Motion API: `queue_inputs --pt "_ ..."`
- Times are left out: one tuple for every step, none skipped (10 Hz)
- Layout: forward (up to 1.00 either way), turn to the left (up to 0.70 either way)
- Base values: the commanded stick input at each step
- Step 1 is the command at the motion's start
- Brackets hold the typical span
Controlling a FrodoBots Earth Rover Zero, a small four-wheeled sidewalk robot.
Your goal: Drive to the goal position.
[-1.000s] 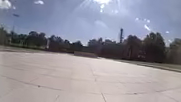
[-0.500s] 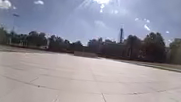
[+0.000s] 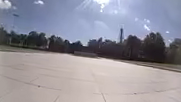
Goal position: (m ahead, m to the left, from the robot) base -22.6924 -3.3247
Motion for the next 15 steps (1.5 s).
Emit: queue_inputs --pt "0.05 0.0" --pt "0.05 0.0" --pt "0.05 0.0" --pt "0.05 0.0" --pt "0.05 0.0" --pt "0.05 0.0" --pt "0.04 0.0" --pt "0.04 0.0" --pt "0.04 0.0" --pt "0.04 0.0" --pt "0.04 0.0" --pt "0.04 0.0" --pt "0.05 0.0" --pt "0.05 0.0" --pt "0.04 0.0"
